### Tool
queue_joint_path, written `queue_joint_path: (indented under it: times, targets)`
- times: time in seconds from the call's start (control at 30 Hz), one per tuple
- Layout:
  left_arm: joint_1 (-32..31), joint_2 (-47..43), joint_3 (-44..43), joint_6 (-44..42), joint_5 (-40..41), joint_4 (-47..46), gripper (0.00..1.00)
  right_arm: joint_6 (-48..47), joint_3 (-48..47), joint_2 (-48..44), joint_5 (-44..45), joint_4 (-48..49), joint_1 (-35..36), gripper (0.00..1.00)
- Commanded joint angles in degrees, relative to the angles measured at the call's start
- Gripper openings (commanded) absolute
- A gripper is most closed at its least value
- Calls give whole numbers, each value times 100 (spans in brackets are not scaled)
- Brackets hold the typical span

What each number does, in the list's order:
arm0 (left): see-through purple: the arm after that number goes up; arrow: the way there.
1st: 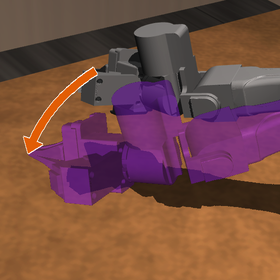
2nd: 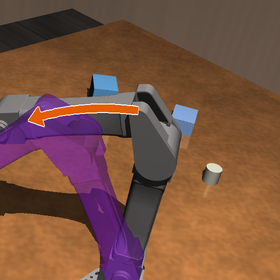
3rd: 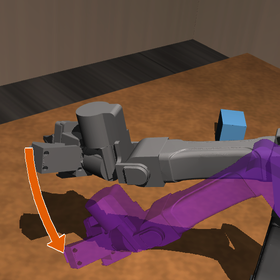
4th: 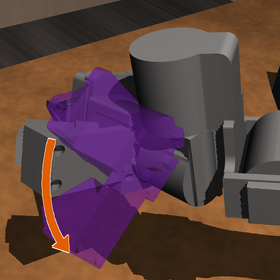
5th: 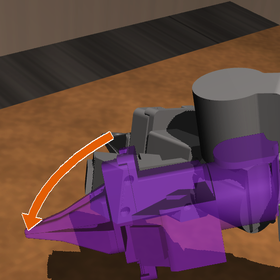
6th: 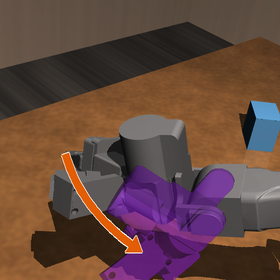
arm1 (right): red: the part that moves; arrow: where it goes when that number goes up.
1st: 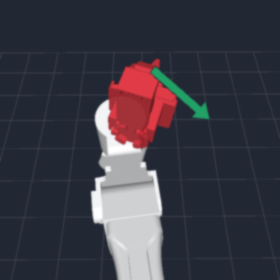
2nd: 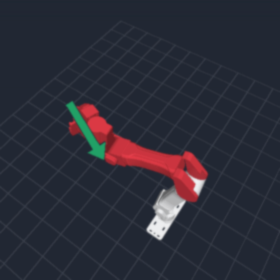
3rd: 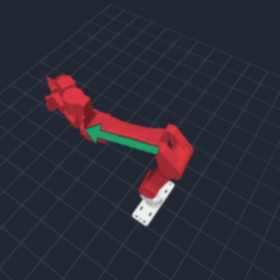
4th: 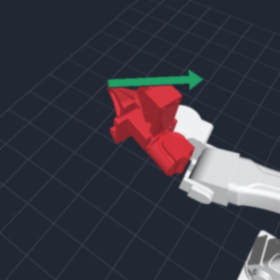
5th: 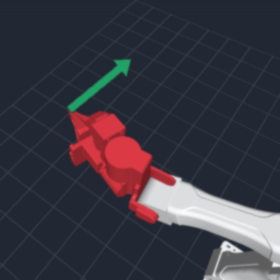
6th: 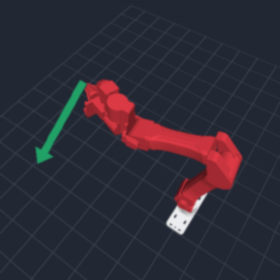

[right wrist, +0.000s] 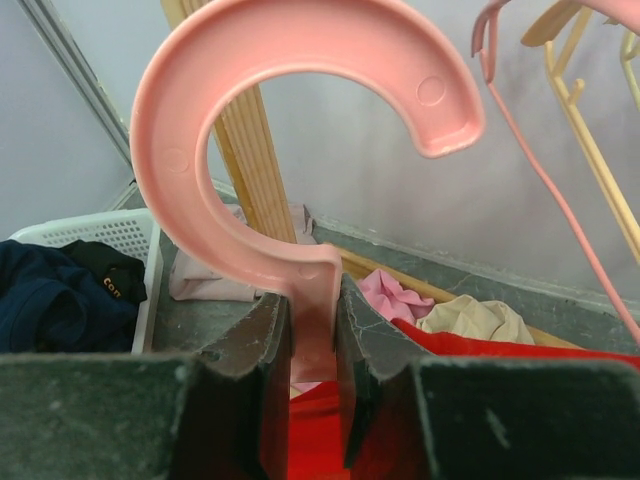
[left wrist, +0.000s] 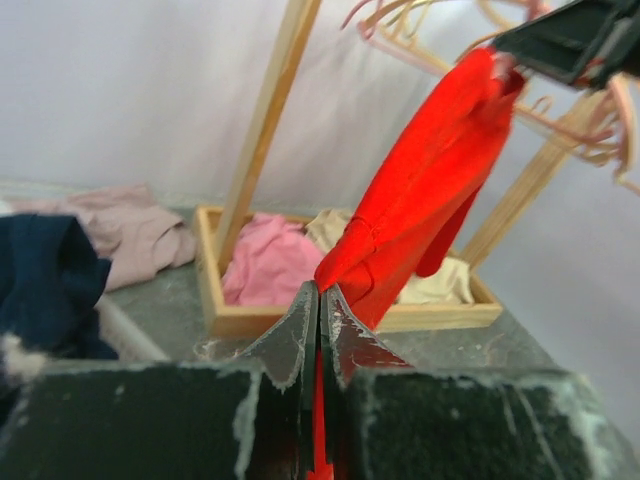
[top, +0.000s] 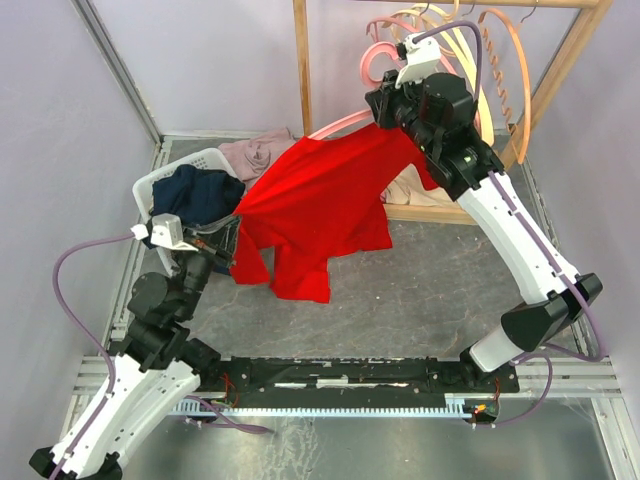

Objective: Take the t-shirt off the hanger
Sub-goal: Remove the T-shirt from the clothesline.

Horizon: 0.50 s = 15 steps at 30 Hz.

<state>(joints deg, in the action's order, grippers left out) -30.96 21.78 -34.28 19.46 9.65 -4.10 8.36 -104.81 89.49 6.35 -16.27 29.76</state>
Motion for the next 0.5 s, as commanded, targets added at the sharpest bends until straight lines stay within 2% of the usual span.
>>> queue_joint_path:
  times: [0.0, 0.17, 0.47]
  targets:
    - [-1, -42, 116, 198, 794, 579, 3, -72, -357, -67, 236, 568, -149, 1]
    - [1, -48, 115, 510, 1450, 1066, 3, -58, -369, -73, 244, 581, -181, 1]
    - [-3, -457, 163, 666, 1951, 1164, 3, 53, -364, -69, 242, 620, -199, 1]
